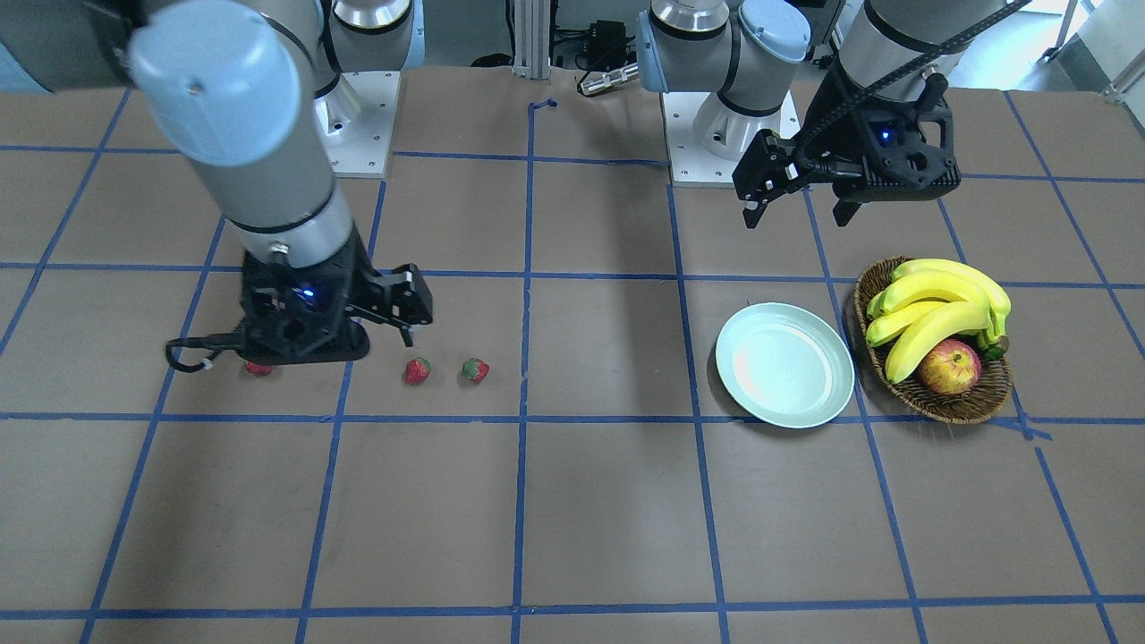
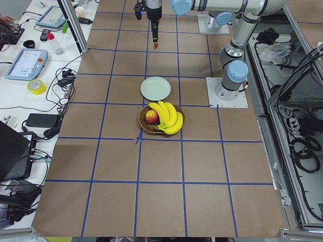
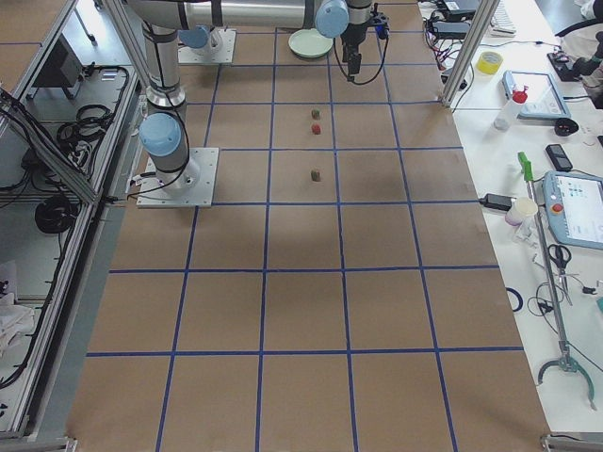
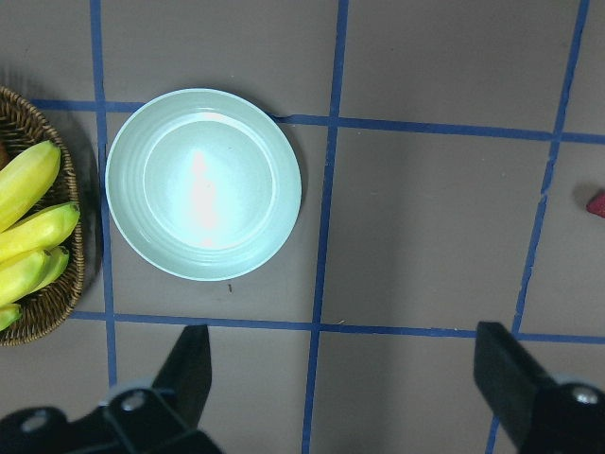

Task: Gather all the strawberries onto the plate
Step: 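Reach the right gripper down and grasp the strawberry nearest the plate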

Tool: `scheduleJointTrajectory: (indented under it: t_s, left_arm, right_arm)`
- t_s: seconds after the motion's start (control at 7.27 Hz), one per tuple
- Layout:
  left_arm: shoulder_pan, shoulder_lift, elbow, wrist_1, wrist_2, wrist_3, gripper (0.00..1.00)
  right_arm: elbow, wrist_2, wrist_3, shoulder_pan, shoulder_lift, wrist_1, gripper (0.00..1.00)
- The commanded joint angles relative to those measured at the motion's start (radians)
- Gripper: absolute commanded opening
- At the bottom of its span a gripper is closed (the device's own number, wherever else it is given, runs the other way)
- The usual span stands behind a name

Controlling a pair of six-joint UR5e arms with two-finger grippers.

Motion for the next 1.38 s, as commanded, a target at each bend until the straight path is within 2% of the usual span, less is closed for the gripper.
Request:
scheduleJointTrajectory:
  t_s: [0.0, 0.28, 0.41, 0.69, 0.83, 1.24]
  left_arm:
    - [-0.001, 0.000, 0.000, -0.004, 0.001, -0.002, 1.00]
    - [-0.003, 0.003, -0.003, -0.006, 0.002, -0.002, 1.00]
    - [-0.003, 0.003, -0.009, -0.004, 0.002, -0.001, 1.00]
    - [0.000, 0.012, -0.014, -0.006, 0.002, -0.002, 1.00]
    - [0.000, 0.012, -0.014, -0.004, 0.002, -0.001, 1.00]
    - [0.000, 0.012, -0.014, -0.004, 0.002, -0.002, 1.00]
  right_arm:
    - [0.135, 0.001, 0.175, 0.095, 0.068, -0.188, 1.00]
    - [0.357, 0.001, 0.274, 0.138, 0.076, -0.385, 0.99]
    - [0.407, 0.001, 0.307, 0.152, 0.101, -0.457, 0.98]
    - [0.421, 0.001, 0.353, 0.167, 0.154, -0.470, 0.96]
    - [0.421, 0.003, 0.356, 0.169, 0.157, -0.472, 0.81]
    - [0.410, 0.001, 0.356, 0.167, 0.165, -0.473, 0.06]
